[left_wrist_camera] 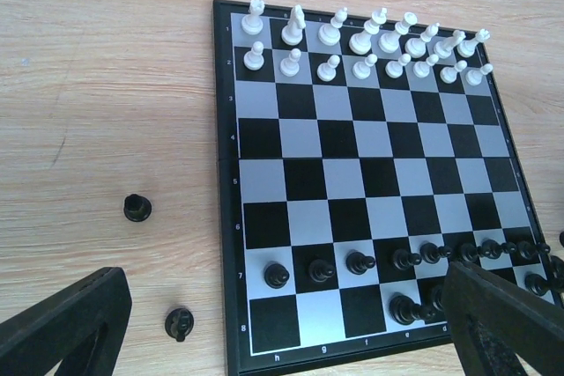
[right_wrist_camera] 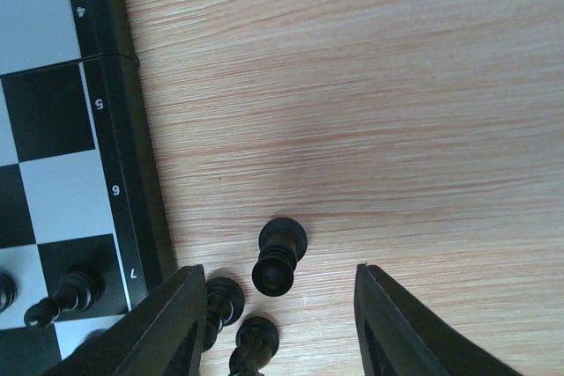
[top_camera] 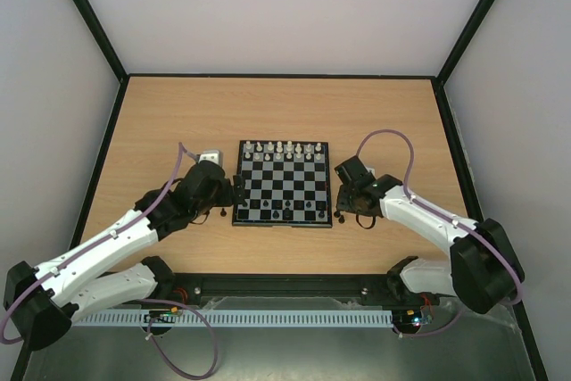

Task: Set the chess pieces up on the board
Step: Pick up the chess piece at the center of the board.

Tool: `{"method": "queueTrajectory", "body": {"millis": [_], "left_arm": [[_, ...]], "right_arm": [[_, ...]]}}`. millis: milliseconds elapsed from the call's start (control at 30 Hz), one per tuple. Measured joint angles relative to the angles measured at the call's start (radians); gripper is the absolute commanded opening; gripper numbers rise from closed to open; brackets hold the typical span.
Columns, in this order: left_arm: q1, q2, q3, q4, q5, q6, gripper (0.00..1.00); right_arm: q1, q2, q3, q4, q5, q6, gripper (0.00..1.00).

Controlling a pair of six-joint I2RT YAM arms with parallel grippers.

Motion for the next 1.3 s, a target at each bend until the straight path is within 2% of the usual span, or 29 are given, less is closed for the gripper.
{"method": "queueTrajectory", "body": {"millis": [200,367,733,1300], "left_arm": [[0.012,0.002,-0.011,0.005,0.015,0.004,1.0],[0.02,0.003,-0.012,0.007,0.02,0.008,1.0],[0.025,0.003,-0.015,0.01,0.032,0.011,0.99],[0.027,0.003,-0.015,0.01,0.038,0.011,0.99]], "right_arm": [[0.0,0.021,-0.015,0.024,-0.01,0.003,0.35],[0.0,0.039,-0.016,0.039,-0.011,0.004,0.33],[-0.015,0.051,-0.016,0.052,-0.01,-0.003,0.16],[-0.022,0.052,-0.009,0.045,-0.01,-0.02,0.05]]}}
